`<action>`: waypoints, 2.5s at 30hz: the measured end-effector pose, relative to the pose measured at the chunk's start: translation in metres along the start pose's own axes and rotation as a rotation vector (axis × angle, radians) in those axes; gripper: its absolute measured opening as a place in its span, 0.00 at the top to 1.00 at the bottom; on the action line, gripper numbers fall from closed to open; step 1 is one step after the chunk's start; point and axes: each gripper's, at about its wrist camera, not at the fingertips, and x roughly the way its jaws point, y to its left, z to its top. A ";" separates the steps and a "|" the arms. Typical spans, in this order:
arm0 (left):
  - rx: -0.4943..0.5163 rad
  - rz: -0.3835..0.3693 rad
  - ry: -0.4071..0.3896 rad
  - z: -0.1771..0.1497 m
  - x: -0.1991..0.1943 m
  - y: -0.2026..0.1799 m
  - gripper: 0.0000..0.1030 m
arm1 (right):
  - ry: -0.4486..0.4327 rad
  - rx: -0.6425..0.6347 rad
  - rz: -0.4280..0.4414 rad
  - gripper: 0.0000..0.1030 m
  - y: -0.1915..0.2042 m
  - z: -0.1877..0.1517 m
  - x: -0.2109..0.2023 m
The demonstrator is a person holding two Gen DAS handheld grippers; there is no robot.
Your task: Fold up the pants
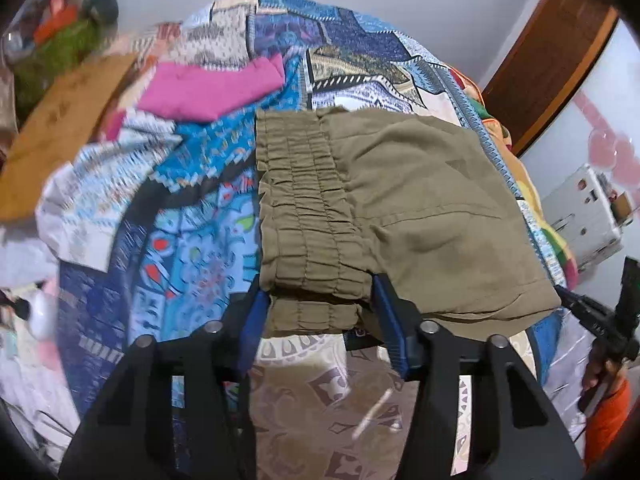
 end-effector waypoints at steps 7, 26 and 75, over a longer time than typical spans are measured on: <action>0.086 0.072 -0.052 0.001 -0.021 -0.016 0.64 | 0.023 -0.069 -0.031 0.88 0.007 -0.001 0.006; -0.009 0.034 -0.055 0.013 -0.007 0.010 0.34 | -0.052 -0.169 -0.027 0.72 0.045 0.046 -0.011; 0.101 -0.052 -0.089 0.019 -0.027 -0.063 0.50 | -0.001 -0.298 0.166 0.57 0.115 0.022 0.032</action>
